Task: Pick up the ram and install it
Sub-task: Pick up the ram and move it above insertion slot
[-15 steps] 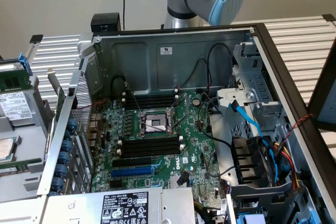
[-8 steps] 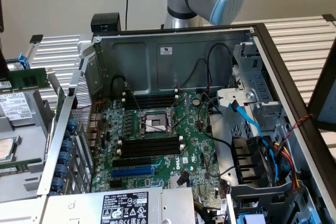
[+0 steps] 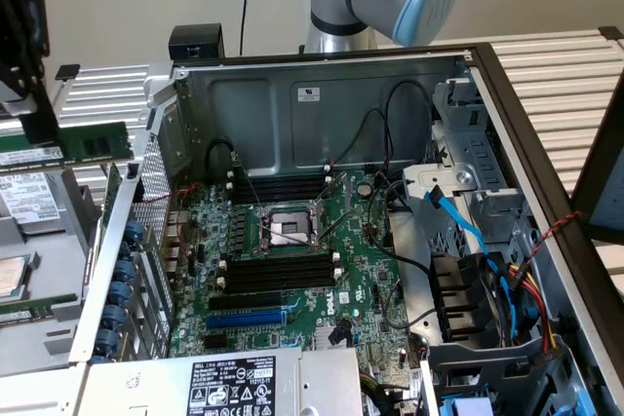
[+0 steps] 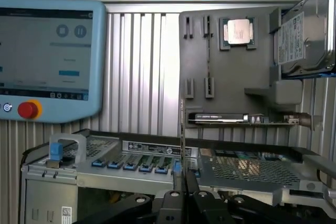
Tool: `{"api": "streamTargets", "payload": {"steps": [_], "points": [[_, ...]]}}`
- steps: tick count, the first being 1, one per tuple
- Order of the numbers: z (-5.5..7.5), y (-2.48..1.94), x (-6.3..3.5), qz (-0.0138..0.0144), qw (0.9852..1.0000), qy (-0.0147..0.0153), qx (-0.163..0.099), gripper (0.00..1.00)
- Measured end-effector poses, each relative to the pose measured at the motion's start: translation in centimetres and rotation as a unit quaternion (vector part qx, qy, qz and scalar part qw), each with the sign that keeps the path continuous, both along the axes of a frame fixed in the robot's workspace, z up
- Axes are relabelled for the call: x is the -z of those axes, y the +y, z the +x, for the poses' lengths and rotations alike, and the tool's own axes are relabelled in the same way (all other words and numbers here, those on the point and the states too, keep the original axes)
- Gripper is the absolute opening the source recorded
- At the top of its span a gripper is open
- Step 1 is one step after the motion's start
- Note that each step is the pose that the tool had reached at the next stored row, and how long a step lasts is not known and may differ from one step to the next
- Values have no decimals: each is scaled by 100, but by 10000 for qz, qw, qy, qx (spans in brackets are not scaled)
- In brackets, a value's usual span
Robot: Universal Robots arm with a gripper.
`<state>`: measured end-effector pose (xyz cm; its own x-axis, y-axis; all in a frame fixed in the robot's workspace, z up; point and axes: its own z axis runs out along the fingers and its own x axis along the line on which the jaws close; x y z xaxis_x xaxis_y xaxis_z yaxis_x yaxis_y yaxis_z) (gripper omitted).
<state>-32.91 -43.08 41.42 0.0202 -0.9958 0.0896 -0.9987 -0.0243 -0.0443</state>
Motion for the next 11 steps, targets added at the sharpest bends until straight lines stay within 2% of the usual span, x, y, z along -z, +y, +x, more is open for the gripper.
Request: {"api": "streamTargets", "payload": {"steps": [11], "points": [[461,6,0,0,10000,-5,0,12]]}}
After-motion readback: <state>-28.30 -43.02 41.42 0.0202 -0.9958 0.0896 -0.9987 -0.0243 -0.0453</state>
